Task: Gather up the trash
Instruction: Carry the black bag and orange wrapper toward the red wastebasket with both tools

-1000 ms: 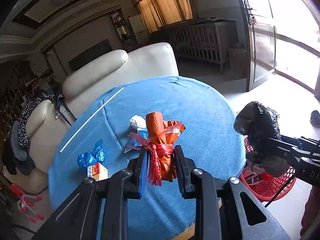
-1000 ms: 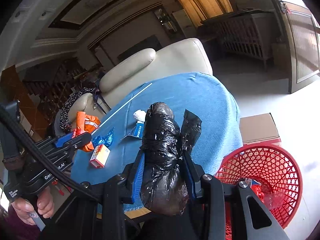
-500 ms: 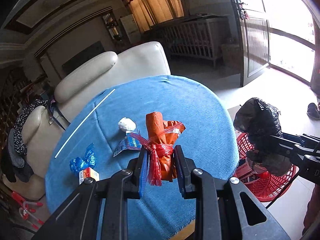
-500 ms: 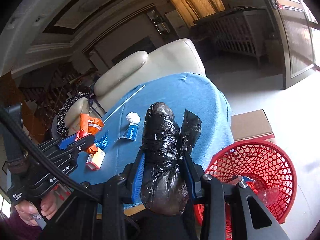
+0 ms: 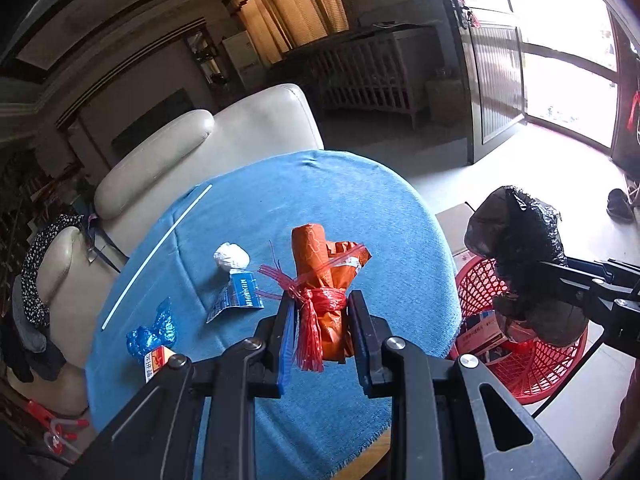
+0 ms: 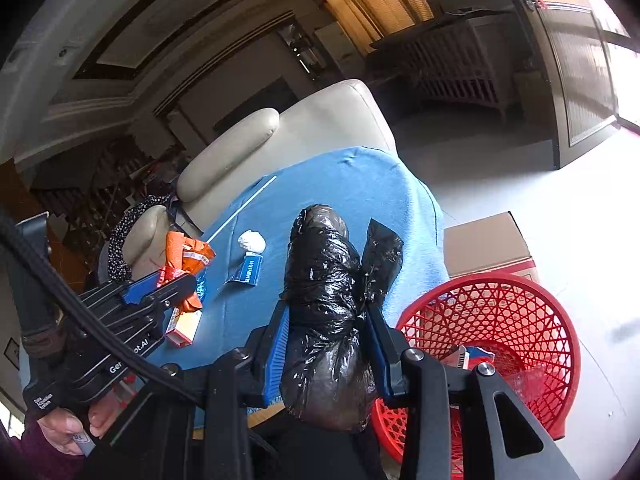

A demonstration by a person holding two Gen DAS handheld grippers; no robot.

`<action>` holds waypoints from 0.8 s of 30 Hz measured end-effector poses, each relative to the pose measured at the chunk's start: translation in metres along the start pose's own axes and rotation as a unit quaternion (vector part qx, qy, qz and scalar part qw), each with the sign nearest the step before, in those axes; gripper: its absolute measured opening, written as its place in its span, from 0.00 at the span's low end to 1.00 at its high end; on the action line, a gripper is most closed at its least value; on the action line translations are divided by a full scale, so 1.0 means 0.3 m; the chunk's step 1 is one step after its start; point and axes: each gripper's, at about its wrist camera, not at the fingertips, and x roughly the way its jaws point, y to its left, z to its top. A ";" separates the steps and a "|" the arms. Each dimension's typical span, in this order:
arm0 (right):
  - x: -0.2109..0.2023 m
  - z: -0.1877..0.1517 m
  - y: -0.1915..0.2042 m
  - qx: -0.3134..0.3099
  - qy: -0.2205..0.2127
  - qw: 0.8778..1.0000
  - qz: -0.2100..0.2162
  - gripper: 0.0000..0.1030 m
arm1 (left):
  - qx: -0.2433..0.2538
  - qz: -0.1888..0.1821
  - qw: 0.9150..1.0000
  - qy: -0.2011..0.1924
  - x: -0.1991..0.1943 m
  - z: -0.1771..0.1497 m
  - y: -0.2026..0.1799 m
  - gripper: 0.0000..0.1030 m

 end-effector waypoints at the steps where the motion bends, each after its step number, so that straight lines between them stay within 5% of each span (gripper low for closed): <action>1: -0.002 -0.001 -0.003 0.002 0.000 1.000 -0.001 0.38 | 0.002 -0.001 1.000 0.001 0.003 0.001 -0.006 0.26; 24: -0.046 -0.013 -0.112 0.028 -0.004 0.999 -0.031 0.38 | 0.041 -0.026 0.999 0.003 0.059 0.026 -0.127 0.26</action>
